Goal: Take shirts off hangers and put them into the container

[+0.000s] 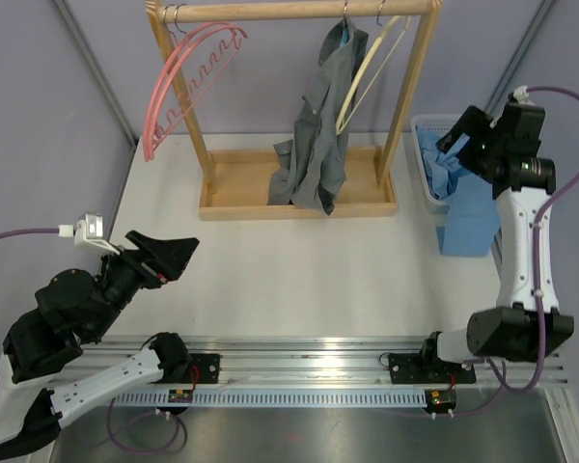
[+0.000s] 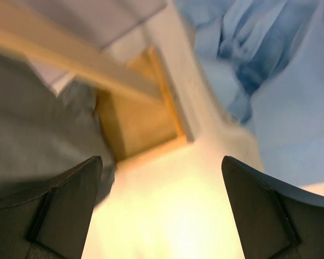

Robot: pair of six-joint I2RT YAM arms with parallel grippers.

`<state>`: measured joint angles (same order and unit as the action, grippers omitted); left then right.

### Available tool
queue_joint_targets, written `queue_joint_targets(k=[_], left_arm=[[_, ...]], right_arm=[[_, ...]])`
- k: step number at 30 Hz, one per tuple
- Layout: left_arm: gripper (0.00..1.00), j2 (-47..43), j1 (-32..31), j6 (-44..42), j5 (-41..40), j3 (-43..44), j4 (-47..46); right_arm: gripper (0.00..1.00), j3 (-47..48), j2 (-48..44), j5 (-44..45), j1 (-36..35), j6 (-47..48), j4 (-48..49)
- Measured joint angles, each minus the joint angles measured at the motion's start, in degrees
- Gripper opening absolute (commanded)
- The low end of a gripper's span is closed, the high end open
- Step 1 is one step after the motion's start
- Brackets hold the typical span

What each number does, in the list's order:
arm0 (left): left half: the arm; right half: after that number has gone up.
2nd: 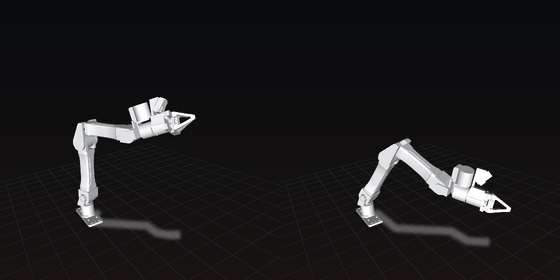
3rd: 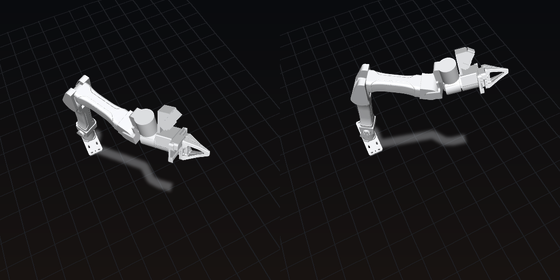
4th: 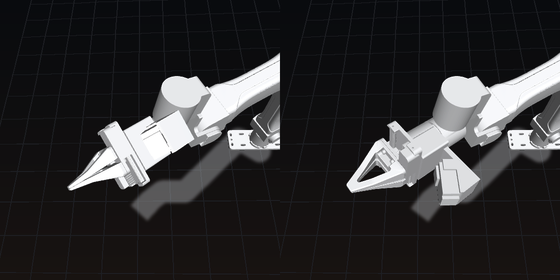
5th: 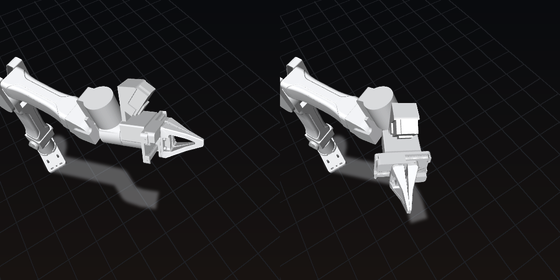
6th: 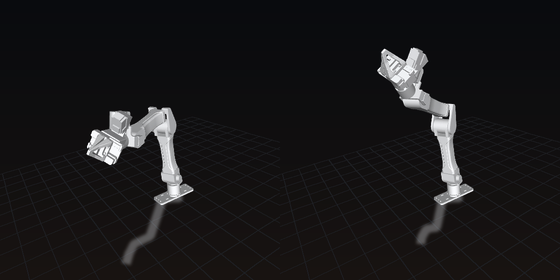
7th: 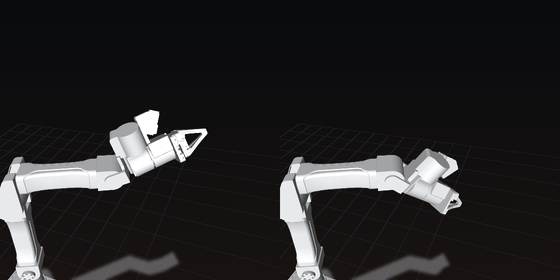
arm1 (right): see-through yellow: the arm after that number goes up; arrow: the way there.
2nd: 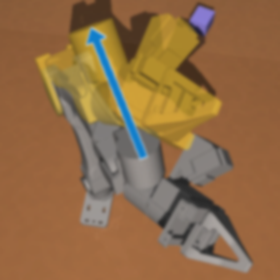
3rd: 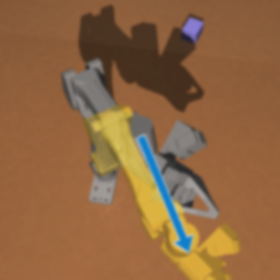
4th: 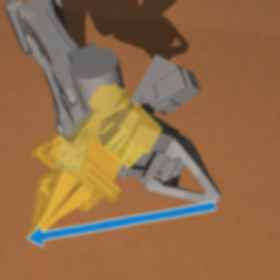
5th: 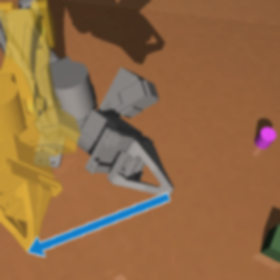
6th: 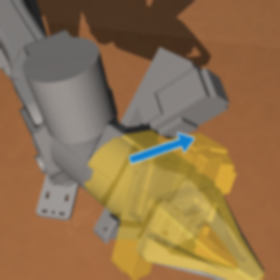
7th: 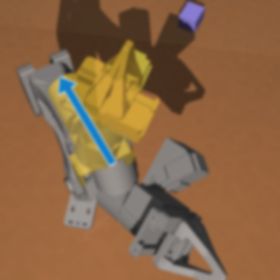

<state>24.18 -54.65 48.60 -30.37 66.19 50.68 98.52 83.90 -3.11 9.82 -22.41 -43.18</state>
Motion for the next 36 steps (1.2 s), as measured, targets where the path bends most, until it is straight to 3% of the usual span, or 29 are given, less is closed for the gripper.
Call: queue_joint_targets(k=[5,13,18,21,24,30,36], left_arm=[[0.99,0.02,0.00,-1.55,0.74,-0.02,-0.72],[0.99,0.04,0.00,-3.50,1.75,-0.04,-1.51],[0.99,0.04,0.00,-3.72,2.10,-0.04,-1.46],[0.99,-0.07,0.00,-3.72,2.08,-0.04,-1.40],[0.99,-0.52,0.00,-3.72,2.08,-0.04,-1.20],[0.99,-1.62,0.00,-3.78,1.99,-0.11,-1.05],[0.99,-1.75,0.00,-3.78,1.95,-0.87,-1.05]], right_arm=[[1.00,-13.03,-16.74,-10.01,-0.42,1.70,-4.61],[0.99,-13.62,-32.15,-19.39,-0.50,3.37,-9.88],[1.00,-17.51,-30.36,-11.13,-0.68,3.19,-14.19],[0.99,-22.62,-24.68,-2.08,-0.68,2.82,-16.52],[1.00,-29.24,-19.02,1.51,-0.68,1.95,-16.31],[0.99,-30.91,-18.47,3.21,-0.68,-0.39,-17.14],[1.00,-30.60,-20.90,-4.55,-0.68,-0.48,-13.81]])
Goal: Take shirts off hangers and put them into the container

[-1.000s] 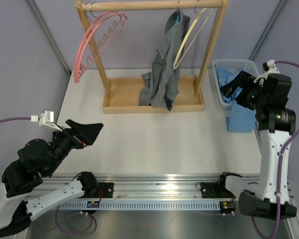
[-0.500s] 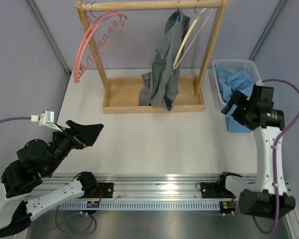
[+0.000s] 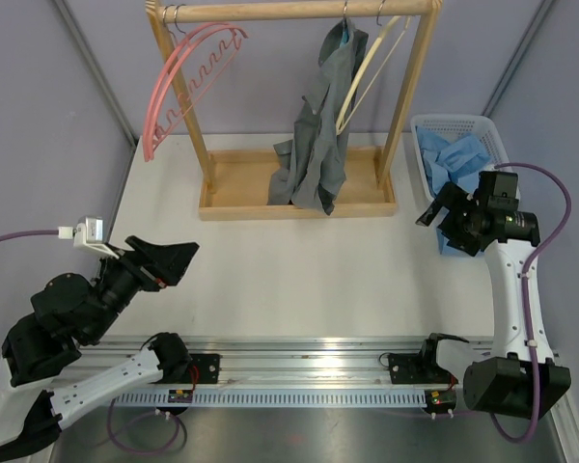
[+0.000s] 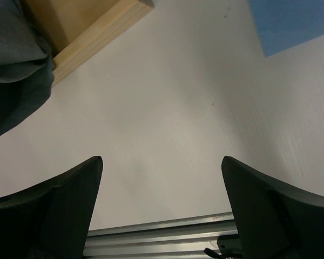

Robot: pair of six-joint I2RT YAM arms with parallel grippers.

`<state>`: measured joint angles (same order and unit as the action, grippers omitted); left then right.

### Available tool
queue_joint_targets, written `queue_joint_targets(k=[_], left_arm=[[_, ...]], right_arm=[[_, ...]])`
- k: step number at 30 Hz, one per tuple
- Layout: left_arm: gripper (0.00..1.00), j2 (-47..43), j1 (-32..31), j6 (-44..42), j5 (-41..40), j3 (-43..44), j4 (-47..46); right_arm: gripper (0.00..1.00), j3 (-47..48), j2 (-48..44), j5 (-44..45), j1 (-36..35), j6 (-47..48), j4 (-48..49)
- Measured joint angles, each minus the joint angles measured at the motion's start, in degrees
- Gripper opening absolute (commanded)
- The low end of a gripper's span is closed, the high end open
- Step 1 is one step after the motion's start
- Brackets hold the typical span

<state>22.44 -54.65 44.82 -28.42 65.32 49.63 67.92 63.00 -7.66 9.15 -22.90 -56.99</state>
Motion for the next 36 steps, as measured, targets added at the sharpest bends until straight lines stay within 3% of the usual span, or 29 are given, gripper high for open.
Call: queue_joint_targets(k=[9,20,26,36], left_arm=[[0.99,-0.66,0.00,-0.04,-0.31,-1.09,0.20],[0.99,-0.96,0.00,-0.90,-0.28,-1.88,-0.72],[0.99,-0.63,0.00,-1.84,-0.26,-1.97,-2.93],[0.99,0.94,0.00,-3.34,0.28,-1.97,-5.01]], right_arm=[[0.99,-4.20,-6.93,-22.10,-0.63,-1.33,9.42],[0.99,0.48,-13.35,-37.92,-2.12,-3.39,18.47],[0.99,0.48,-12.57,-42.66,-3.82,-4.24,21.70],[0.99,0.90,-10.99,-43.45,-10.73,-6.21,26.18]])
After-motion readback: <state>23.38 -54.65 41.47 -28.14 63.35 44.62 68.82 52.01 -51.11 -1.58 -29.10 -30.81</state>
